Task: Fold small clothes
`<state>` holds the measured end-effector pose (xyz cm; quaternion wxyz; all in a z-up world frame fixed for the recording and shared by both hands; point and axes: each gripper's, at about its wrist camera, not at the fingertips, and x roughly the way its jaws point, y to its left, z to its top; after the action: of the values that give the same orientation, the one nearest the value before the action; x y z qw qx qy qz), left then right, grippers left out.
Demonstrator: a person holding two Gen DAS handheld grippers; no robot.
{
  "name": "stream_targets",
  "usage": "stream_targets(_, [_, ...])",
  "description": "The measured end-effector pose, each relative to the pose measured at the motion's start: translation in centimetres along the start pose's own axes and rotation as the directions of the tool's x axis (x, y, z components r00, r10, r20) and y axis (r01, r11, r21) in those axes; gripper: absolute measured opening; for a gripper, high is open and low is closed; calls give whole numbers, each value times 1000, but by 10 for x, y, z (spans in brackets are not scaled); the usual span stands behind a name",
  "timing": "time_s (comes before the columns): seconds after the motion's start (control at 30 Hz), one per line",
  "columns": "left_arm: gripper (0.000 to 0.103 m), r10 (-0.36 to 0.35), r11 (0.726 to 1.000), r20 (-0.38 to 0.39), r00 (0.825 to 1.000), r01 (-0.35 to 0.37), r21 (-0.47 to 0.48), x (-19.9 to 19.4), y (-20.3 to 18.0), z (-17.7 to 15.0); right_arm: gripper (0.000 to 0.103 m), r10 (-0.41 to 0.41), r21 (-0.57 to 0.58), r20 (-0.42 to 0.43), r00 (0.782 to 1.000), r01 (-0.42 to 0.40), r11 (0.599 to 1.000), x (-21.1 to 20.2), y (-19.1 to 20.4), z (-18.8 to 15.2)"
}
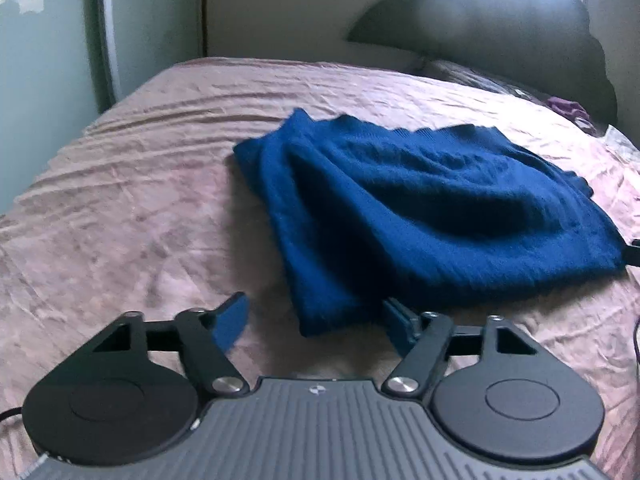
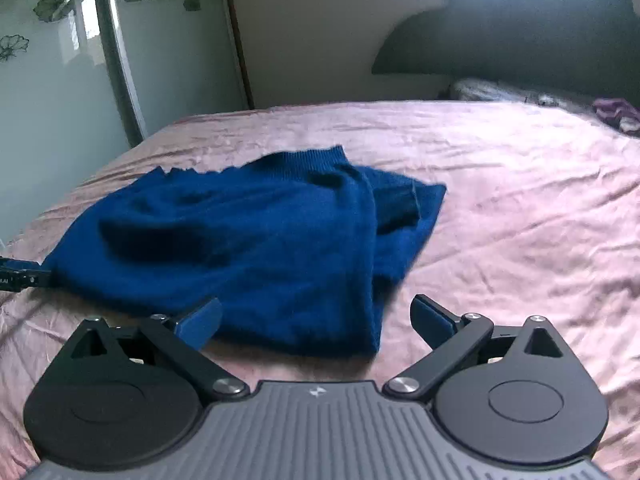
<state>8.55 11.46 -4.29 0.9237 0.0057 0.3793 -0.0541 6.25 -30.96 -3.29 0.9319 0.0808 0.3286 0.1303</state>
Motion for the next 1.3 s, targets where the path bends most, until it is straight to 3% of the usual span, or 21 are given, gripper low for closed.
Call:
stream_targets(0.07, [61,-3,1000,-3,1000,3,0,0,0,-1,78,28,51,-6,1000,-27,998,7,-7,-1])
stream_targets(0.13, [47,-10,1000,-3,1000,10,-8,-3,1,-3,56,39,94,-19,999,-37,995,15,-14,-2])
stream_targets(0.17, [44,-15,1000,-2,1000,15,-12,-3,1,-3,53,37,101,-22,999,-34,994,20,-16,-4])
stream_targets(0.23, [20,-17,1000,-7,1000,17,-25,-4,2,-2,34,26,109,-17,1000,-24,994,21,-19,-6])
stream_targets(0.27, [14,-16,1000,-8,1000,16,-26,-5,2,-1,28,18,113,-12,1000,-17,993,20,-20,-6])
stream_targets(0.33, [10,-7,1000,-2,1000,7,-16,-8,0,0,12,2,126,1,1000,-2,992,17,-24,-7])
stream_targets(0.47, [8,39,999,30,999,-40,16,-25,0,2,7,-44,106,7,999,43,993,13,-25,-8])
stream_targets(0.63, [8,24,1000,59,998,-25,19,-50,11,5,5,-109,36,14,994,109,993,6,-19,-6])
stream_targets(0.77, [8,48,996,-36,998,-45,76,-25,6,-9,5,-200,-32,-17,980,200,979,9,-23,-9])
stream_targets(0.87, [11,55,994,-21,998,-53,98,-23,2,-14,5,-266,-40,5,964,266,963,2,-22,-10])
stream_targets(0.9, [20,49,994,-17,999,-47,95,-26,3,-12,5,-276,-42,22,961,277,960,-3,-19,-8])
stream_targets(1.03, [37,60,994,9,998,-61,86,-40,8,-5,6,-158,-67,78,984,163,984,-12,3,4])
stream_targets(1.13, [53,94,990,95,991,-103,92,-55,6,7,10,-73,-77,55,996,77,994,5,17,12])
stream_targets(1.27, [70,75,993,178,981,-90,77,-59,-5,33,16,-55,-75,0,998,55,996,41,26,16])
stream_targets(1.3, [73,63,993,180,982,-80,86,-54,-11,36,21,-58,-72,-11,998,57,996,47,28,14])
